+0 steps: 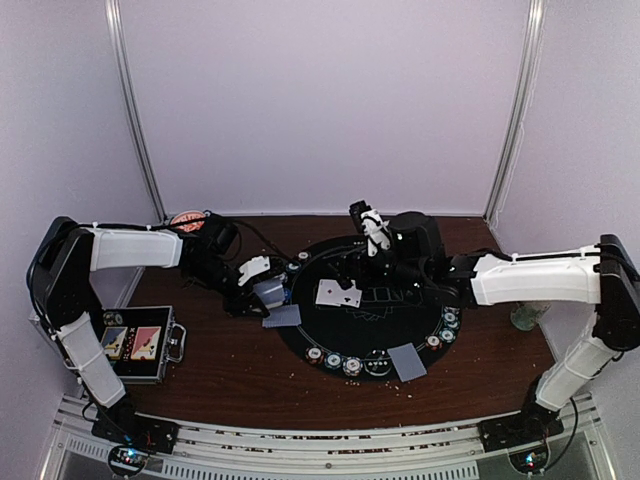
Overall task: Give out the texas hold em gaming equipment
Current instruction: Pick up the poker card from the face-down deck piles.
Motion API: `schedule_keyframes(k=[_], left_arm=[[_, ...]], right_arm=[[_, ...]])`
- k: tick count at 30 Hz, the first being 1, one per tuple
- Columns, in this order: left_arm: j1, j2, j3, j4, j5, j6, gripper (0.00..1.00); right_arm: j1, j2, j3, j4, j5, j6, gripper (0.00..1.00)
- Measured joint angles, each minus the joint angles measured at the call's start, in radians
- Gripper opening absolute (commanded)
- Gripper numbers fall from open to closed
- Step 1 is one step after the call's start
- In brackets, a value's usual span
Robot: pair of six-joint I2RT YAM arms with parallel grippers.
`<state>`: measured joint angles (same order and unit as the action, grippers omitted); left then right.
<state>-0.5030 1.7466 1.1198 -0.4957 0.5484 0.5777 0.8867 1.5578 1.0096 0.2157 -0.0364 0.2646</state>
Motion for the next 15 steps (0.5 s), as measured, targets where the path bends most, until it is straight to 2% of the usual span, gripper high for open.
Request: schedule_keyframes(k=[6, 15], left_arm=[[0.000, 0.000, 0.000, 0.000, 0.008, 0.000, 0.48], [0.000, 0.000, 0.000, 0.000, 0.010, 0.000, 0.48]], right_arm=[[0.000, 0.182, -0.016, 0.158, -0.227, 0.266, 0.76], [0.000, 0.361, 0.079, 0.277, -0.373, 0.446, 0.72]])
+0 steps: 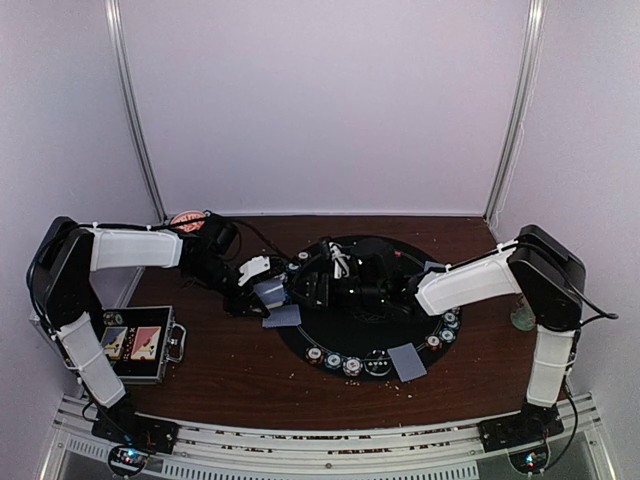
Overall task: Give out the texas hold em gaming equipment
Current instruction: Pick up the poker card from the face-down deck piles.
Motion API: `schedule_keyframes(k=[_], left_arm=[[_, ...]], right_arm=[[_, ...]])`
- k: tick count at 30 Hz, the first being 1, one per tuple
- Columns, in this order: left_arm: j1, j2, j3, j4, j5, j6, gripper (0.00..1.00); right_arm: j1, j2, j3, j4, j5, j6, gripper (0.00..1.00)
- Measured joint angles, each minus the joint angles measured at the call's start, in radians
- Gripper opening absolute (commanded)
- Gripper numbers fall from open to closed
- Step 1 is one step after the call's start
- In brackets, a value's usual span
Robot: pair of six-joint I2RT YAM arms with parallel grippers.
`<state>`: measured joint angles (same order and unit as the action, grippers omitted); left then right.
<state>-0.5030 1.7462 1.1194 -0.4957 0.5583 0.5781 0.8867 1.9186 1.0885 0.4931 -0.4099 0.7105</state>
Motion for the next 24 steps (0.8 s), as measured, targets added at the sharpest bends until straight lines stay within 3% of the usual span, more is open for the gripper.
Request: schedule_keyframes(k=[24], left_arm=[[-0.002, -0.002, 0.000, 0.000, 0.004, 0.000, 0.48]], right_arm=[[0.000, 0.198, 0.186, 0.041, -0.035, 0.090, 0.70]])
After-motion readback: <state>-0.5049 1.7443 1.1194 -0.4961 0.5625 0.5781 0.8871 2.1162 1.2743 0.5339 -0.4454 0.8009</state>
